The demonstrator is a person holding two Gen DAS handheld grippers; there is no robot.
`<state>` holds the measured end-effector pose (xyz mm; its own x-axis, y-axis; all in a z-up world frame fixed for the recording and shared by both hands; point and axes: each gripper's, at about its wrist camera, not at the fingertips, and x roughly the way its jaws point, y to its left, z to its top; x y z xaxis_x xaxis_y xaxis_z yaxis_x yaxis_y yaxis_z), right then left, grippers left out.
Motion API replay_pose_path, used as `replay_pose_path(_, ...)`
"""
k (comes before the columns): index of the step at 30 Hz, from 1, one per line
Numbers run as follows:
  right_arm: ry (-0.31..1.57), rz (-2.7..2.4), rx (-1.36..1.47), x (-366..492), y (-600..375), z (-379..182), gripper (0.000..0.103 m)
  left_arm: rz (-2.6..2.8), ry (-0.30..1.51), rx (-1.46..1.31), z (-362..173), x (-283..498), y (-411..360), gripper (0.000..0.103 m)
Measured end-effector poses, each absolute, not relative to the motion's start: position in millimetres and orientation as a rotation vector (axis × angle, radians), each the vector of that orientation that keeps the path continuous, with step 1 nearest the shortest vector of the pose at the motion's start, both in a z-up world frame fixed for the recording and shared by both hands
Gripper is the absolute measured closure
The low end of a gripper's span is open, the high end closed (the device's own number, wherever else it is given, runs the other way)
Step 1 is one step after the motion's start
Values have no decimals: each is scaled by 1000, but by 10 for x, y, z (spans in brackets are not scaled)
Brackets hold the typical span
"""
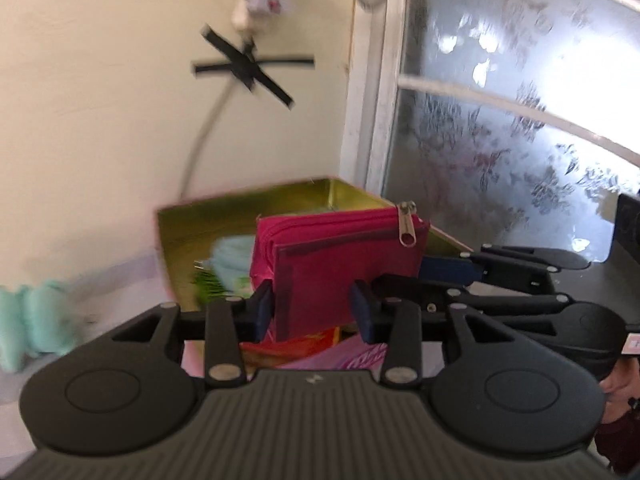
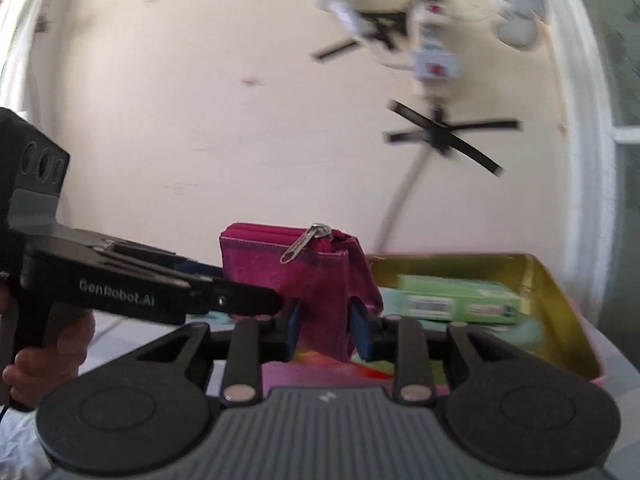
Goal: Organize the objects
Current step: 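Lower the purse onto the items in the tin and open the right gripper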
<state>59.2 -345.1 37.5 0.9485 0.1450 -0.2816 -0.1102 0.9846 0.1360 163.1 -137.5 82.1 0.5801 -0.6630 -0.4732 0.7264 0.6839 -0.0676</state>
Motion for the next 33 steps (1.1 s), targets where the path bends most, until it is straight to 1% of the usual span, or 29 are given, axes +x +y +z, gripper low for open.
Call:
replay_pose_path(6,410,70,187,942,-4106,374,75,-828,614,166,696,2052,-2053,59)
replay_pose_path(8,459,51,194,1058,-4258,361,75,-807,639,186,657,2170,-2227,61)
replay_pose_path(12,515,-9,128,1386,-4400,413,78,-728,631,241,652,2349,-2505,61)
replay_pose_path(14,525,-51,87,1511,-4414,445,76,-675,647,236,626,2482,-2591,59)
replay_pose_path(15,517,-66,77,1553,-4440,467,68,-648,655,226,618,2547,-2610,59)
replay_pose_path(16,504,-74,76,1566,-4455,485,56,-619,665,220,612,2603,-2608,59)
replay_pose_path(18,478,-72,92,1523,-4481,510,52,-599,683,190,608,2635,-2561,57)
replay_pose_path(20,452,-59,122,1395,-4487,519,52,-614,675,179,623,2541,-2473,51)
replay_pose_path(23,428,-65,150,1185,-4447,521,52,-612,636,214,656,2289,-2381,50)
replay_pose_path(33,386,-42,312,488,-4220,441,52,-560,622,226,791,1605,-2161,50)
